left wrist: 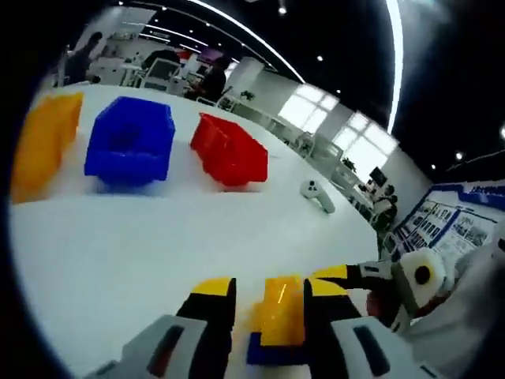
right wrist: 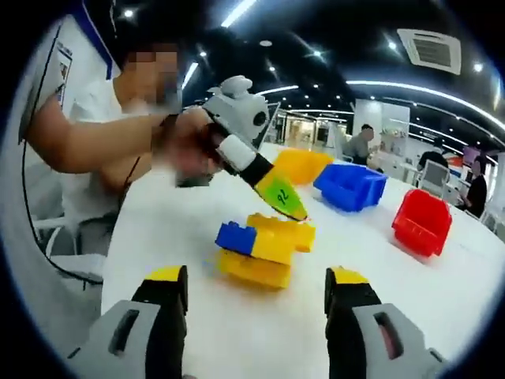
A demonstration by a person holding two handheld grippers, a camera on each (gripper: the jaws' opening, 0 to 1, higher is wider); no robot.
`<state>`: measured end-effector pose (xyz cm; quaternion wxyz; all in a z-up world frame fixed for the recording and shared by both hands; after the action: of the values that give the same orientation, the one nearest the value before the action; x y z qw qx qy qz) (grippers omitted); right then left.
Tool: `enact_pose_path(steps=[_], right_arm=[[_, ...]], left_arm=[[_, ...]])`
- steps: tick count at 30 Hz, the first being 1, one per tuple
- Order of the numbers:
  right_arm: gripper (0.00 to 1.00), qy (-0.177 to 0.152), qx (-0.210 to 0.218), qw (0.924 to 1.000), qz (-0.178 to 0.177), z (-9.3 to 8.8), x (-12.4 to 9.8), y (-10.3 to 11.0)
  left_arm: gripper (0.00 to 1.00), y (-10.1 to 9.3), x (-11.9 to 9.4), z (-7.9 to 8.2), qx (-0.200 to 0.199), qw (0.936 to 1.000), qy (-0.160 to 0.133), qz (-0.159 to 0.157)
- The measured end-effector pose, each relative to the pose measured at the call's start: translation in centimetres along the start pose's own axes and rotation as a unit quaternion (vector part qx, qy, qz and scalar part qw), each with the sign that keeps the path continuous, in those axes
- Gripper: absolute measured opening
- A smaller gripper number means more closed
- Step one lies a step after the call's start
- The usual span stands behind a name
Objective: Take apart the toy blocks one by one and place each separated block into its matching bin, sorting the blocks by their type until all the connected pieces are disassembled and separated into the correct bins
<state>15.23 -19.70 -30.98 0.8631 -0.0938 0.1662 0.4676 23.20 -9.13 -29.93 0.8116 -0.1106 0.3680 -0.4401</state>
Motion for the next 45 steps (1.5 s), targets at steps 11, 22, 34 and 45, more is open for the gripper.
enact_pose_path(steps=[11, 22, 34, 45], right_arm=[[0.5, -0.022, 0.022, 0.9994, -0.011, -0.6, 1.4, -1.8], [0.49, -0.028, -0.188, 0.9817, 0.005, 0.3, 1.4, -1.0], [0.48, -0.027, -0.31, 0.95, -0.026, 0.0, 0.0, -2.0], [0.48, -0.024, -0.339, 0.9402, -0.024, 0.5, -1.8, -2.3]], left_arm=[[0.27, -3.7, 0.9, -3.1, -0.104, 0.9901, -0.091, -0.022], [0.45, -4.5, 1.4, -0.7, 0.107, 0.9943, 0.003, 0.001], [0.41, -5.3, 1.6, 0.0, 0.156, 0.9868, -0.042, -0.015], [0.25, -4.7, 0.5, 1.3, 0.188, 0.9744, -0.106, -0.062]])
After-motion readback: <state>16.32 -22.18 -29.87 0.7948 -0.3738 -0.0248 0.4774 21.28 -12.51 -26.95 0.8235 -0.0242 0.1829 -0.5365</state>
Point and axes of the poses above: the point that each gripper's makers call its tool centre point, and the gripper's own axes: x roughly forward along the fingers, y roughly to its left, z roughly out of its top, the point moved 6 cm from there along -x, roughly backward along the fingers, and after that the axes turned 6 degrees about x, right-handed, at the moved point
